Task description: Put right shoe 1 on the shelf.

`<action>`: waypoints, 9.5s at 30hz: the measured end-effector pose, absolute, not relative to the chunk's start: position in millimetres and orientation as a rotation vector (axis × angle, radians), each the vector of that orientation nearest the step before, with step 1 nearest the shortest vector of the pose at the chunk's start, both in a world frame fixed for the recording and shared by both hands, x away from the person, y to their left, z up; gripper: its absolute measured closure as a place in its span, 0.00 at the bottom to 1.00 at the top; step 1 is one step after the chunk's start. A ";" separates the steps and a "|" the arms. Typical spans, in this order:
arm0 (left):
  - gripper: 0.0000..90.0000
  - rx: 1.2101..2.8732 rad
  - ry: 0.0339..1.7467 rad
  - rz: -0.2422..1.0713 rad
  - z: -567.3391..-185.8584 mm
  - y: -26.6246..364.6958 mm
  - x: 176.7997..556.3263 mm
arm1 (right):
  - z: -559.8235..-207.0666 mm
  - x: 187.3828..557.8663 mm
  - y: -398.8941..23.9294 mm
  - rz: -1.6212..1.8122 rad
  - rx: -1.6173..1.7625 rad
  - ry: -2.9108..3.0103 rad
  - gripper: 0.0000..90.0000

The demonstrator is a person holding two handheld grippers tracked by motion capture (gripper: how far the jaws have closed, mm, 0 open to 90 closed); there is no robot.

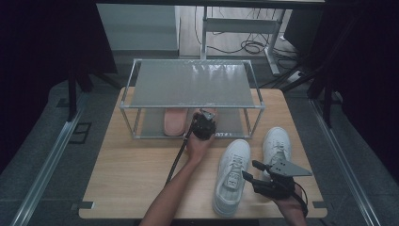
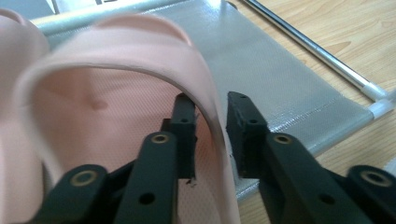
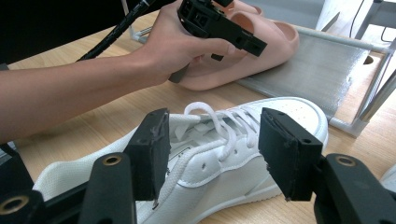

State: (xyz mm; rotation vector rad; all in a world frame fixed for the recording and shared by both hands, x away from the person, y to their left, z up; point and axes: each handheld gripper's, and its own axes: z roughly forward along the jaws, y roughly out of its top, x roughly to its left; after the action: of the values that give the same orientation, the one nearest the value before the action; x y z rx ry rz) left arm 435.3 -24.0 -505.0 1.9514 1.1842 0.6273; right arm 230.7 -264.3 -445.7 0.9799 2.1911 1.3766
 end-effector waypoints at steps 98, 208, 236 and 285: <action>0.98 1.905 1.083 0.473 -496.4 75.7 329.1 | -451.5 227.8 -260.8 1.345 0.994 2.201 0.49; 1.00 2.058 1.158 0.482 -529.7 52.2 402.2 | -455.8 230.7 -260.7 1.332 1.000 2.216 0.49; 0.98 2.042 1.153 0.446 -528.3 60.4 392.0 | -456.0 230.8 -262.3 1.335 1.006 2.209 0.49; 0.72 2.052 1.144 0.360 -527.2 156.1 262.9 | -459.6 232.0 -255.5 1.338 1.003 2.215 0.50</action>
State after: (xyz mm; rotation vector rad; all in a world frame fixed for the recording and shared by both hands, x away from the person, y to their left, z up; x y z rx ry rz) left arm 262.9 156.1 -527.2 2.0520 1.1437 0.3604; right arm 232.0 -255.5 -459.6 1.0032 2.2154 1.3379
